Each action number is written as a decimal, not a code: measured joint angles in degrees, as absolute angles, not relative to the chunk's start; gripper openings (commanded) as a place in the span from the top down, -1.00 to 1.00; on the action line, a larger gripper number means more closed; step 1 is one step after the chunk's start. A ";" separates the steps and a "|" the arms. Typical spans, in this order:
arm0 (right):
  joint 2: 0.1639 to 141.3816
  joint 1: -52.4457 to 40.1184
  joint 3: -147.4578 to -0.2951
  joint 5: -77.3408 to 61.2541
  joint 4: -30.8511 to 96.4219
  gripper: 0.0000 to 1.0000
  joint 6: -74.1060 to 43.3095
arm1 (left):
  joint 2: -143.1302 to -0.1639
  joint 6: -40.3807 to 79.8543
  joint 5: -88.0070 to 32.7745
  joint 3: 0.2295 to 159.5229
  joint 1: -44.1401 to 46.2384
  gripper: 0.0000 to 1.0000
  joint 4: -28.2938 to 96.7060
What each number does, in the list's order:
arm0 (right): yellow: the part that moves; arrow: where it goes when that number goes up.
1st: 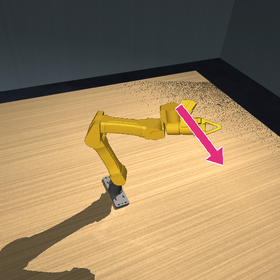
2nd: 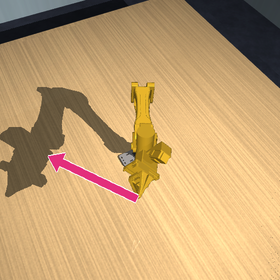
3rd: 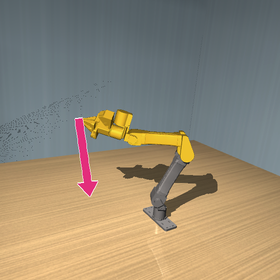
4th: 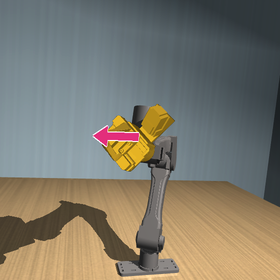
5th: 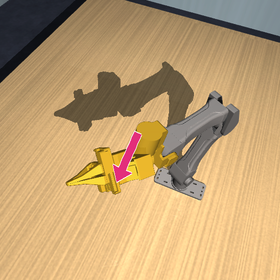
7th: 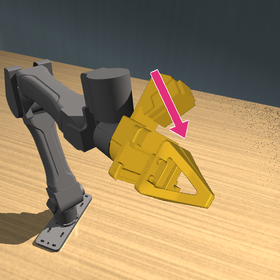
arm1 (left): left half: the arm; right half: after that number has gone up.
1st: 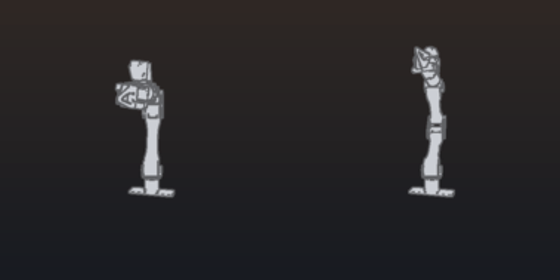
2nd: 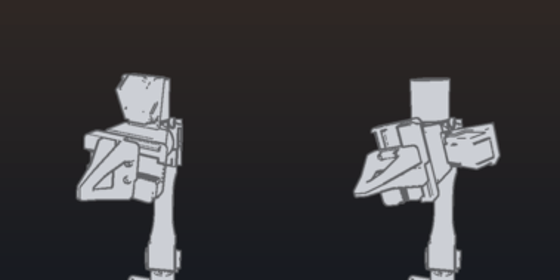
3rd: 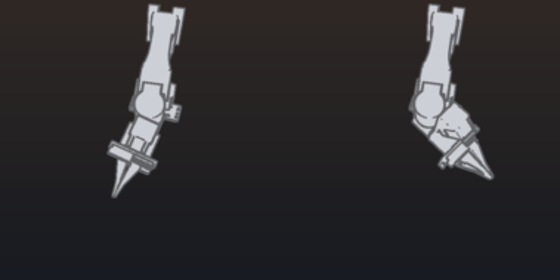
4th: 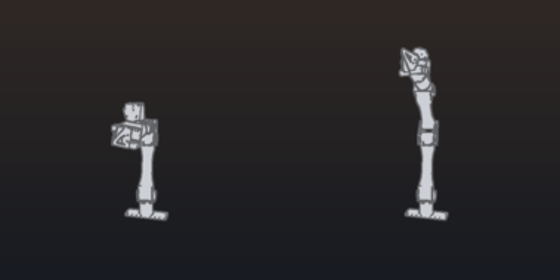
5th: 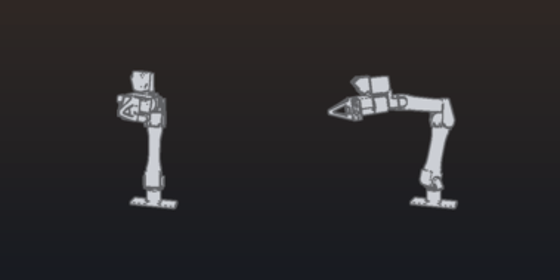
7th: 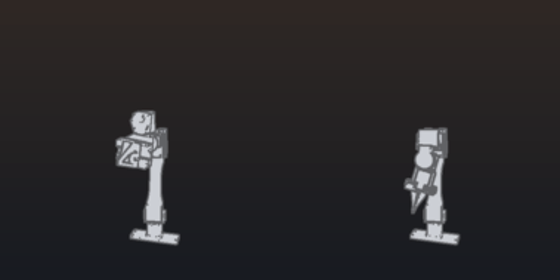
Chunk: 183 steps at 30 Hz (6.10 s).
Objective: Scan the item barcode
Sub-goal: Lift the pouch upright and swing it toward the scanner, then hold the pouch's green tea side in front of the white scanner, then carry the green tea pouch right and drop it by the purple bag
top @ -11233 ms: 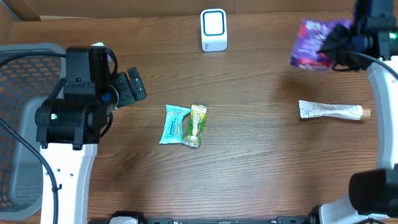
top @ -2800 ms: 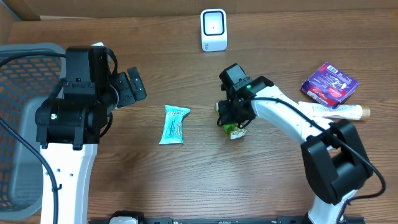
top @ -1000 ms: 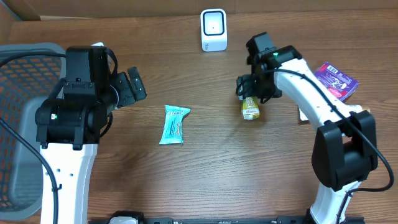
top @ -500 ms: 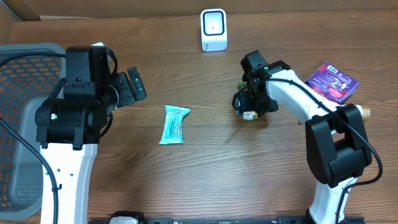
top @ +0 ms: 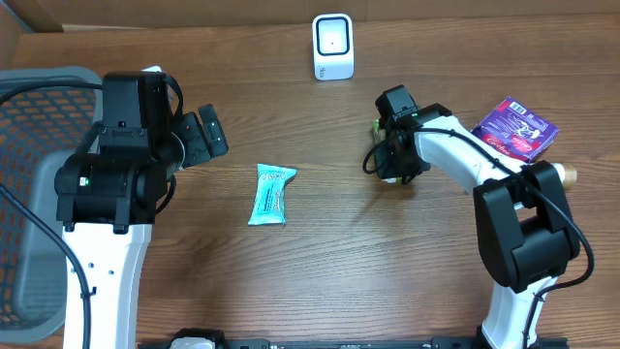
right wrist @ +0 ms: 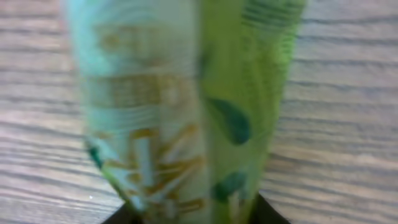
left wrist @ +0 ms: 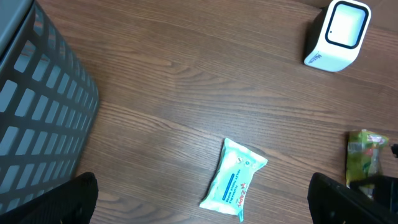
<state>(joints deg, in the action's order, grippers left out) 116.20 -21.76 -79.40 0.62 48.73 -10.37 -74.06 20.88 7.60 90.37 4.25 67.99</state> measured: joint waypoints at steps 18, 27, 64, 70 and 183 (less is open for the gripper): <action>113.12 -21.74 -93.80 -31.14 64.03 0.67 2.35 | -74.06 20.91 7.60 90.37 4.25 -0.99 67.99; 106.41 -20.05 -102.24 -63.53 63.83 0.71 4.19 | -74.06 20.91 7.60 90.37 4.25 -0.99 67.99; 113.34 -34.96 -136.29 18.06 71.07 0.78 -0.99 | -74.06 20.88 7.60 90.37 4.25 -0.99 67.99; 121.51 -34.22 -136.29 28.38 69.56 0.78 3.11 | -74.06 20.88 7.60 90.37 4.25 -0.99 67.99; 112.44 -27.05 -136.11 12.56 76.73 0.93 13.47 | -74.06 20.88 7.60 90.37 4.25 -0.99 67.99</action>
<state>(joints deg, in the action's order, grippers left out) 112.44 -27.05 -136.11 12.56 76.73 13.47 -74.06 20.88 7.60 90.37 4.25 67.99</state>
